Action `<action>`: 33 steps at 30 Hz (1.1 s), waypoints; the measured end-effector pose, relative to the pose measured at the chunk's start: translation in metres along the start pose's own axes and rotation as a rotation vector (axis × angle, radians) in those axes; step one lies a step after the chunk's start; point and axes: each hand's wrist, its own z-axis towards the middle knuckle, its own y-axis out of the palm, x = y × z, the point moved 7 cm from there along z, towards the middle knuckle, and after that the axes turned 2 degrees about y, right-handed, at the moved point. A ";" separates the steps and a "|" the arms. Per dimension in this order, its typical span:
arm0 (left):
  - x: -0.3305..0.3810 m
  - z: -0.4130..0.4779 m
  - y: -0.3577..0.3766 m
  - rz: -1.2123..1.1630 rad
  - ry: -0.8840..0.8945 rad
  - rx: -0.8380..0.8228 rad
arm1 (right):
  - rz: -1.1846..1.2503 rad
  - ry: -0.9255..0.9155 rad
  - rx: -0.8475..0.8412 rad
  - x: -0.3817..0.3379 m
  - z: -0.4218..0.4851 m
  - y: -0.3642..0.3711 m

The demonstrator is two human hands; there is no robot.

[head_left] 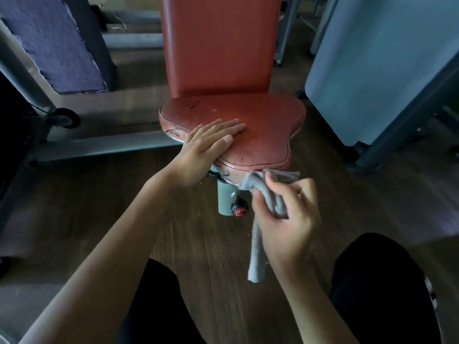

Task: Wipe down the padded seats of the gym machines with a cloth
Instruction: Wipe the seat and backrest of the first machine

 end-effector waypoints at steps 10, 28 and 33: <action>-0.001 0.000 0.001 -0.016 -0.007 0.029 | 0.012 0.043 -0.024 0.025 0.011 -0.023; -0.002 -0.002 -0.001 -0.062 -0.031 0.083 | 0.107 0.105 -0.124 0.013 0.001 -0.010; 0.002 0.000 -0.003 -0.077 -0.071 0.128 | 0.151 0.146 -0.105 0.025 0.016 -0.019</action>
